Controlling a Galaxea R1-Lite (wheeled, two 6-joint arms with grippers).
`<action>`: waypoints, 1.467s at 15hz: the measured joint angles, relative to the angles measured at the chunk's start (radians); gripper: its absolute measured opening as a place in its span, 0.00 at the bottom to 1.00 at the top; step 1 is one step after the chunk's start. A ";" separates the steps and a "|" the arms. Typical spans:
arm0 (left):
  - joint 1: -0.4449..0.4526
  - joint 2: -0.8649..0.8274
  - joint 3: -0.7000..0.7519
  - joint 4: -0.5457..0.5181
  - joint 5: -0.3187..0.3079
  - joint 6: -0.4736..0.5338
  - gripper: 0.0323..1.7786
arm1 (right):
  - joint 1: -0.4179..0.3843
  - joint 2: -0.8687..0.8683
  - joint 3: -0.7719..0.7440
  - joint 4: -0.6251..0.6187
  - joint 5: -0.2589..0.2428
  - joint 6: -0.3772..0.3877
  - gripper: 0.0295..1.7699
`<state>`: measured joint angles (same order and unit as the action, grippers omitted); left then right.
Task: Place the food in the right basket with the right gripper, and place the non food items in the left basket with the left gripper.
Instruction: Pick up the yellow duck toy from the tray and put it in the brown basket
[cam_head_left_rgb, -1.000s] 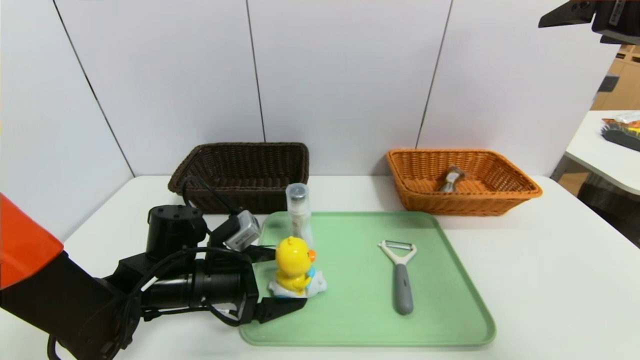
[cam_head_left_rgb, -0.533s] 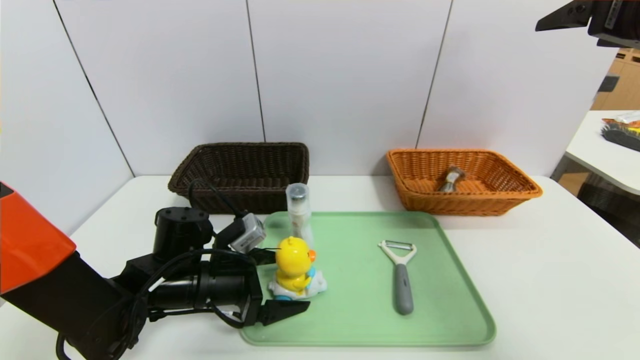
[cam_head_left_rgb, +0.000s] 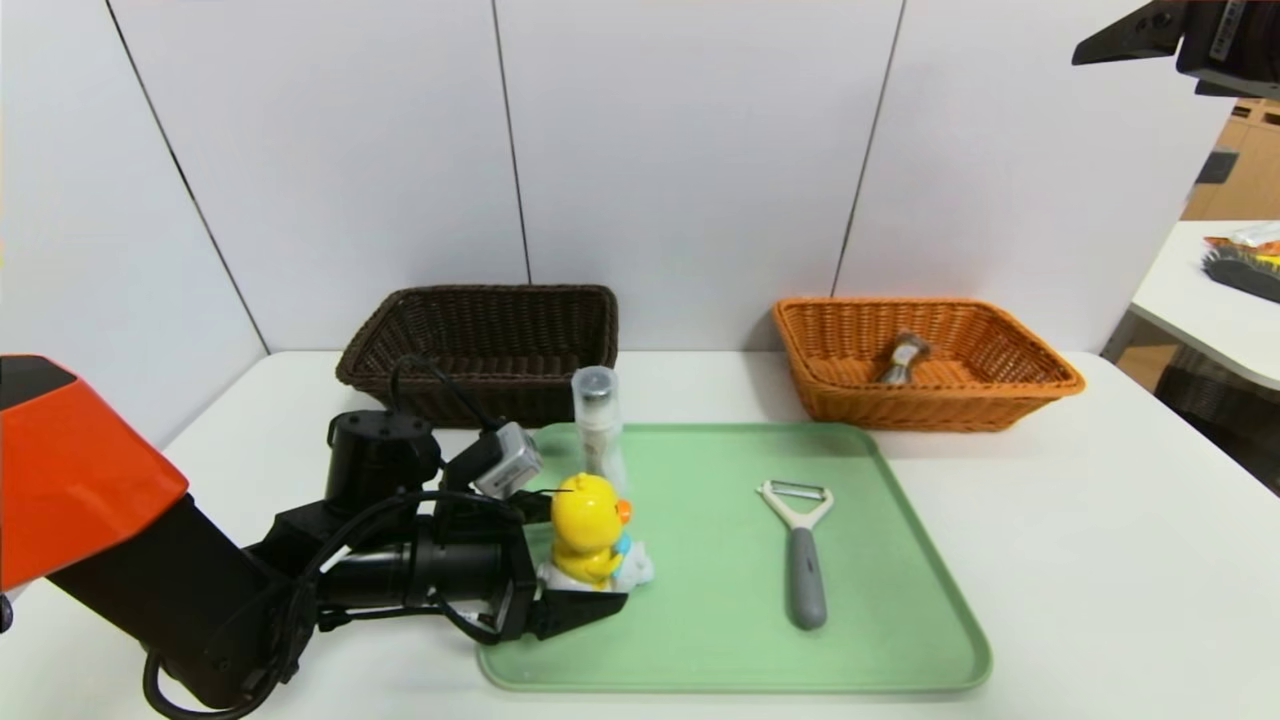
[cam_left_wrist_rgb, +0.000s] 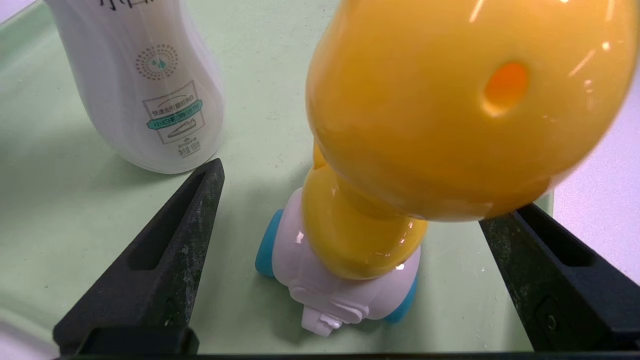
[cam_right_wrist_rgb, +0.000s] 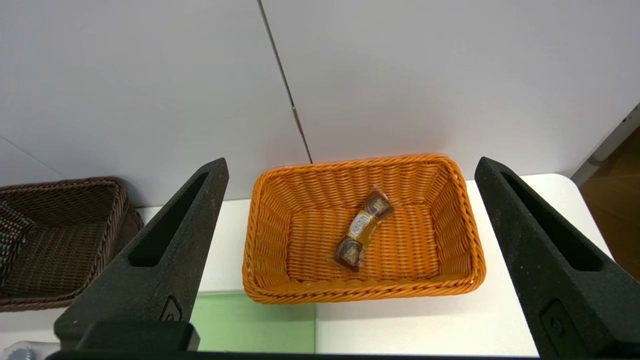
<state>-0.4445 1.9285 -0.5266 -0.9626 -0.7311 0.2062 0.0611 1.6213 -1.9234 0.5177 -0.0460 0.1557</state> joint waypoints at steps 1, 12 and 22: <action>0.000 0.002 0.000 0.000 -0.001 -0.001 0.95 | 0.000 0.001 0.000 0.000 0.000 0.000 0.96; -0.014 0.026 -0.003 -0.030 0.000 -0.002 0.95 | 0.000 0.009 0.007 0.000 -0.001 -0.003 0.96; -0.020 0.039 0.000 -0.068 0.005 -0.002 0.95 | 0.003 0.013 0.009 0.001 0.000 -0.004 0.96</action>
<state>-0.4643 1.9670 -0.5266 -1.0309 -0.7257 0.2043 0.0638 1.6347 -1.9143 0.5185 -0.0460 0.1519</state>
